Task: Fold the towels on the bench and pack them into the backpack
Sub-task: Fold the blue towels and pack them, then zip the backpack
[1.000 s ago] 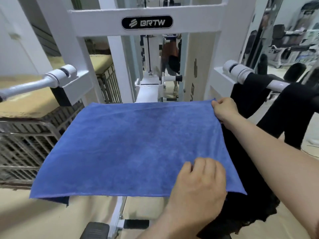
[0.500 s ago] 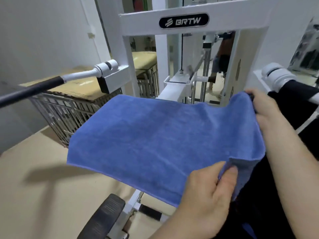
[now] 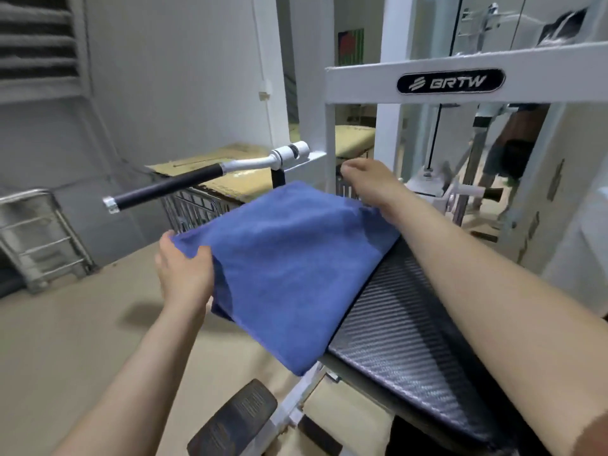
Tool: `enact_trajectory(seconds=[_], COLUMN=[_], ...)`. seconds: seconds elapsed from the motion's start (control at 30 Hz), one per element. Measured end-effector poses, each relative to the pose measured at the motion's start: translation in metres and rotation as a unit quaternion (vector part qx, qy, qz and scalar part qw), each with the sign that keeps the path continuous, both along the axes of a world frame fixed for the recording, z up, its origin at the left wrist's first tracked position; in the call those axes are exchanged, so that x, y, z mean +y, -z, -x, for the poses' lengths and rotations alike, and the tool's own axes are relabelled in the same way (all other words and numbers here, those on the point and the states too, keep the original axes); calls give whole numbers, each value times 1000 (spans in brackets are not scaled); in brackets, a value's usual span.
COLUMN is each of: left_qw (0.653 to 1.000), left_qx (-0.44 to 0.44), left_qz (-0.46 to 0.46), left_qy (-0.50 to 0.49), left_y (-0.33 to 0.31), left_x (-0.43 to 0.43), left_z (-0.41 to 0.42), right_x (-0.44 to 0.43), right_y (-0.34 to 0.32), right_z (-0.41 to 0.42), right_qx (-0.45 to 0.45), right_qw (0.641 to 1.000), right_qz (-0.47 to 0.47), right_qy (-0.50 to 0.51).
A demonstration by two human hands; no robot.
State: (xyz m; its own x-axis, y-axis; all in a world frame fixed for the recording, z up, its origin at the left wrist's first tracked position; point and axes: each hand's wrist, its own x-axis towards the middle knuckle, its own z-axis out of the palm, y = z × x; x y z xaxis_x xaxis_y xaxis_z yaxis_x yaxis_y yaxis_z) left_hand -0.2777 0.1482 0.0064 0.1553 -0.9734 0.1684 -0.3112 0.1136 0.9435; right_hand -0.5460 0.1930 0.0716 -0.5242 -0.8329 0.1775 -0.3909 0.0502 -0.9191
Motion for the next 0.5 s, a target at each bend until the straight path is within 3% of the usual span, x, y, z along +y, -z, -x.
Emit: enact_trajectory(seconds=[0.07,0.1,0.17,0.23,0.3,0.5], left_qw=[978,962,920,860,826,790], left_qx=[-189,-230,-262,-346,-409,-475], left_qz=[83,133,170,202,255,288], left_qy=[6,66,237,316,292,257], left_y=[19,25,31,40,44,47], left_x=[2,16,57,90,104,103], left_z=[-4,0,17,31,39,39], right_x=[5,11,19,23,24,17], right_y=[18,26,42,53,58,66], right_z=[14,25,44,55,57,64], right_qx=[157,189,217,219,196,150], right_qw=[984,973,957,951,962,975], right_qz=[-82,-122,-184,-212,-183,-137], right_qy=[30,46,59,46,57,93])
